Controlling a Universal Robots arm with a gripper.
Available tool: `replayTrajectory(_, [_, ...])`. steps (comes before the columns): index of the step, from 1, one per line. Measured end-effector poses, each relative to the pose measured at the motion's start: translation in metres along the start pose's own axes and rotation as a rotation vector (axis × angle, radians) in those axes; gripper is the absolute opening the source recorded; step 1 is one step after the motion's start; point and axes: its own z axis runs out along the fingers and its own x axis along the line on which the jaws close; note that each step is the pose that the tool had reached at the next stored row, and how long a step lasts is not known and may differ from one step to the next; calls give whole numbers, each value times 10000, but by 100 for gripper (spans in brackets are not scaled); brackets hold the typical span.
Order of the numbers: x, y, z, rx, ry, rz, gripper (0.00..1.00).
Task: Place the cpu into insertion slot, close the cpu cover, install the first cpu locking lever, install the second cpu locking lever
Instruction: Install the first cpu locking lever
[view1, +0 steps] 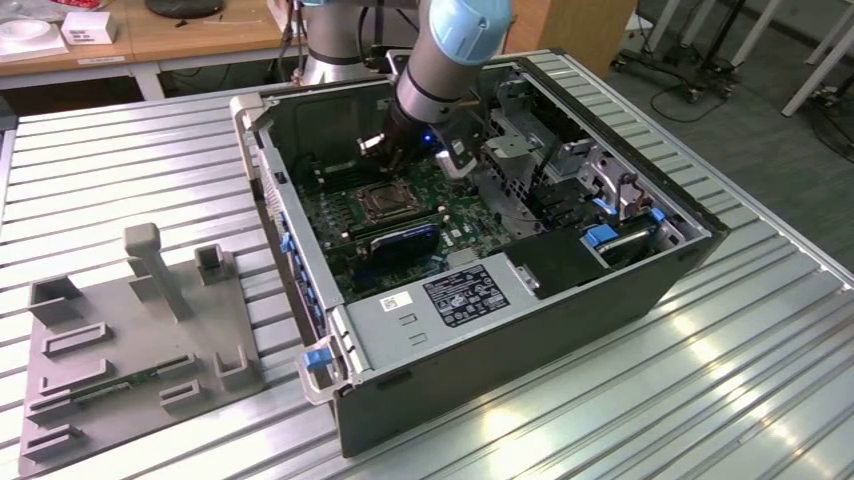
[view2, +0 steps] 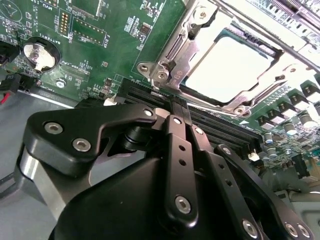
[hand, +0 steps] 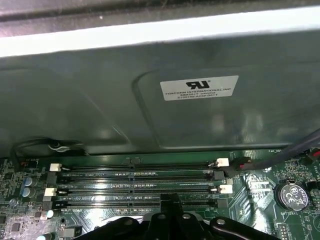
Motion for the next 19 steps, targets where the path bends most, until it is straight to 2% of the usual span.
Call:
replayTrajectory(2, [2,4,-12,-1,-1,0,11])
replayTrajectory(5, [8,25,-63,-3,-1,1,11])
replayTrajectory(11, [29,95,-244,-13,-1,-1,11])
replayTrajectory(14, [39,107,-275,-14,-10,-5,11])
replayTrajectory(16, [66,105,-273,-16,-69,-28,11])
replayTrajectory(19, [133,99,-269,-17,-213,-85,11])
